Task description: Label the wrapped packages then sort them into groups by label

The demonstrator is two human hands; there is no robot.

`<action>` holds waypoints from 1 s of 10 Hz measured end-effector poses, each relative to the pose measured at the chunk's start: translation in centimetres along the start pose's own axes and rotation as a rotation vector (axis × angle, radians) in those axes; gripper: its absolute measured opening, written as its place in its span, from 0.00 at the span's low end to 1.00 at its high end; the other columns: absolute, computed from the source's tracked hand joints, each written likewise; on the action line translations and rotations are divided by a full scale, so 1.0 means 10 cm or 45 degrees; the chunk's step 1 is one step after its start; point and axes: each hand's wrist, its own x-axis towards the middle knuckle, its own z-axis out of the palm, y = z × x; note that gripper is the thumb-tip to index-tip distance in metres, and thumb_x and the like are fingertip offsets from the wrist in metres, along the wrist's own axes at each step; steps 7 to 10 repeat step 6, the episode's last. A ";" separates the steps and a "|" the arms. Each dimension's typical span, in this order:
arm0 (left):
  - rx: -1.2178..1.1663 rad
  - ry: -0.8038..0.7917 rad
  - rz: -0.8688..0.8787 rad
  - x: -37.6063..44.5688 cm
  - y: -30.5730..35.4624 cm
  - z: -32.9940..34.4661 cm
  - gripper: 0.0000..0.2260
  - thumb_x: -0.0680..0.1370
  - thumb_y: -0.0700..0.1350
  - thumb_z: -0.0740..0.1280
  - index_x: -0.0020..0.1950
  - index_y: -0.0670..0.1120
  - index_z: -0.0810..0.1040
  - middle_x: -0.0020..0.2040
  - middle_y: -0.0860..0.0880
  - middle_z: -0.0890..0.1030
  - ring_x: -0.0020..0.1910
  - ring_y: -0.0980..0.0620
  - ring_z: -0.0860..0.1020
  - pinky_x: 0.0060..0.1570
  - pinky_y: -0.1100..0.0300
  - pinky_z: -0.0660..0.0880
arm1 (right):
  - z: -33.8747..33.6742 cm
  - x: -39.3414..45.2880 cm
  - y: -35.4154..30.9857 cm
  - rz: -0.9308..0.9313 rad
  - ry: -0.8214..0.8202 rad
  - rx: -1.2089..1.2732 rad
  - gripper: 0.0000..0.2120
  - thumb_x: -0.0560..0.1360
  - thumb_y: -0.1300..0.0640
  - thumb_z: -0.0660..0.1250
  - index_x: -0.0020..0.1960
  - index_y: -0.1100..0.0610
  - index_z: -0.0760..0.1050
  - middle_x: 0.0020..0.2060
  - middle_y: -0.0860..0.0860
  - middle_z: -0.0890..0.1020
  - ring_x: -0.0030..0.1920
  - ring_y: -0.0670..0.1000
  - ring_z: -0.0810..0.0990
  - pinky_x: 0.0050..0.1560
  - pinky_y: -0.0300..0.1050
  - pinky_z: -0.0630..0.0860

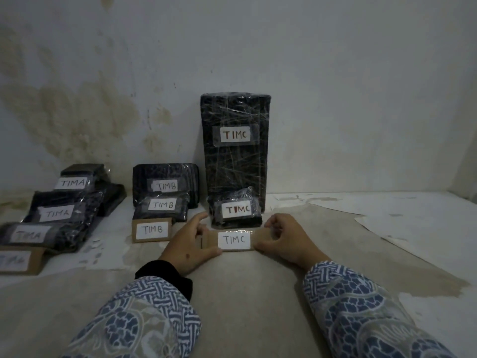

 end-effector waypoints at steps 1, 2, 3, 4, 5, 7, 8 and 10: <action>0.149 0.084 0.045 0.01 0.05 0.10 0.29 0.74 0.47 0.70 0.72 0.48 0.63 0.66 0.47 0.73 0.65 0.48 0.71 0.62 0.59 0.68 | 0.03 -0.02 0.01 -0.065 0.122 -0.086 0.20 0.66 0.49 0.75 0.53 0.54 0.74 0.52 0.50 0.74 0.50 0.48 0.74 0.48 0.35 0.72; 0.191 0.116 0.012 0.03 0.06 0.15 0.26 0.76 0.47 0.68 0.72 0.47 0.63 0.68 0.46 0.72 0.65 0.48 0.71 0.64 0.58 0.67 | 0.06 -0.01 0.01 -0.085 0.157 -0.145 0.20 0.68 0.49 0.74 0.56 0.56 0.75 0.53 0.54 0.77 0.49 0.48 0.74 0.49 0.37 0.72; 0.178 0.102 0.000 0.01 0.07 0.16 0.30 0.74 0.48 0.69 0.73 0.48 0.61 0.69 0.46 0.71 0.66 0.48 0.71 0.64 0.58 0.68 | 0.08 -0.03 0.03 -0.076 0.153 -0.129 0.24 0.69 0.51 0.73 0.62 0.56 0.73 0.57 0.55 0.77 0.54 0.51 0.76 0.55 0.40 0.74; 0.106 0.115 -0.008 -0.07 0.11 0.15 0.34 0.73 0.49 0.70 0.75 0.48 0.57 0.72 0.47 0.66 0.68 0.49 0.67 0.65 0.58 0.66 | 0.06 -0.07 0.01 -0.043 0.113 -0.102 0.30 0.70 0.52 0.72 0.69 0.56 0.66 0.63 0.55 0.74 0.60 0.51 0.74 0.61 0.43 0.72; 0.021 0.163 0.004 -0.13 0.15 0.15 0.33 0.74 0.48 0.70 0.74 0.47 0.58 0.73 0.47 0.63 0.70 0.49 0.65 0.67 0.57 0.65 | 0.05 -0.11 0.00 -0.016 0.078 -0.083 0.33 0.70 0.52 0.72 0.71 0.55 0.62 0.66 0.55 0.71 0.64 0.52 0.71 0.64 0.45 0.70; 0.092 0.137 -0.018 -0.19 0.23 0.13 0.32 0.74 0.48 0.68 0.74 0.47 0.57 0.73 0.47 0.62 0.71 0.48 0.62 0.69 0.55 0.62 | 0.02 -0.17 -0.13 -0.047 0.103 -0.031 0.31 0.72 0.53 0.70 0.71 0.56 0.63 0.67 0.54 0.70 0.66 0.52 0.70 0.64 0.44 0.68; 0.092 0.137 -0.018 -0.19 0.23 0.13 0.32 0.74 0.48 0.68 0.74 0.47 0.57 0.73 0.47 0.62 0.71 0.48 0.62 0.69 0.55 0.62 | 0.02 -0.17 -0.13 -0.047 0.103 -0.031 0.31 0.72 0.53 0.70 0.71 0.56 0.63 0.67 0.54 0.70 0.66 0.52 0.70 0.64 0.44 0.68; 0.092 0.137 -0.018 -0.19 0.23 0.13 0.32 0.74 0.48 0.68 0.74 0.47 0.57 0.73 0.47 0.62 0.71 0.48 0.62 0.69 0.55 0.62 | 0.02 -0.17 -0.13 -0.047 0.103 -0.031 0.31 0.72 0.53 0.70 0.71 0.56 0.63 0.67 0.54 0.70 0.66 0.52 0.70 0.64 0.44 0.68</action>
